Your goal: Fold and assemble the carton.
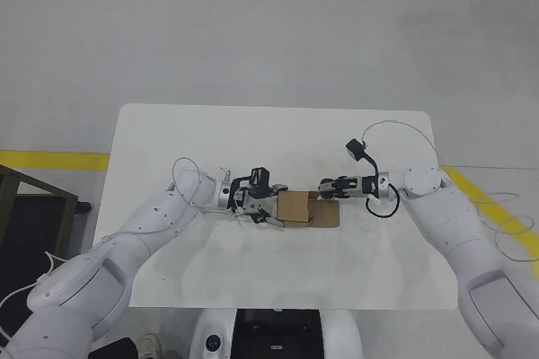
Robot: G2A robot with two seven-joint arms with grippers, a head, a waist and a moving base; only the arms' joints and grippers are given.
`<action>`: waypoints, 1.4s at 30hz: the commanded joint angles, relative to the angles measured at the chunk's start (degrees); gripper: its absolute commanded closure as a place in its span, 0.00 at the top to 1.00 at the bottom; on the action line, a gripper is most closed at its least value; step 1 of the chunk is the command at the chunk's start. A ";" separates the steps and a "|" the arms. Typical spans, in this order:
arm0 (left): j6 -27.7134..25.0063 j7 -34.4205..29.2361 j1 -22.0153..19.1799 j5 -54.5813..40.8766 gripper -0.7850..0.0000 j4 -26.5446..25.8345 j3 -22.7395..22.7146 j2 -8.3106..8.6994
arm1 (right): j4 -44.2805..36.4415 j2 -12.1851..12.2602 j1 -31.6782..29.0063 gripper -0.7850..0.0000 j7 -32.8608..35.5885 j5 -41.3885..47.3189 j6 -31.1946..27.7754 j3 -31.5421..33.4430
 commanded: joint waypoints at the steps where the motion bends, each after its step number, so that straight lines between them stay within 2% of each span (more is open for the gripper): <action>1: 0.02 -0.08 0.02 -0.07 0.76 0.01 -0.07 0.01 | 0.14 -0.16 -0.12 0.00 0.81 0.30 -0.24 -0.07; 9: 0.10 -0.11 0.12 -0.16 0.76 -0.01 -0.31 0.04 | -1.76 -1.00 -1.57 0.00 3.39 1.05 0.53 -0.93; 16: 0.06 -0.12 0.08 -0.09 0.76 -0.20 -0.42 0.02 | -3.20 -2.66 -1.83 0.00 2.76 0.67 2.28 -2.97; 29: 0.08 -0.59 0.20 -0.43 0.77 -0.45 -0.91 0.08 | 1.32 -4.90 -1.08 0.00 2.98 4.11 1.77 -3.18; 34: 0.08 -0.84 0.22 -0.47 0.78 -0.46 -1.02 0.06 | 3.38 -4.25 0.07 0.00 6.19 4.01 0.37 -1.74; 42: -0.06 -0.83 0.35 -0.36 0.77 -0.43 -1.08 0.07 | 6.16 -1.42 0.42 0.00 6.25 3.55 -0.83 2.84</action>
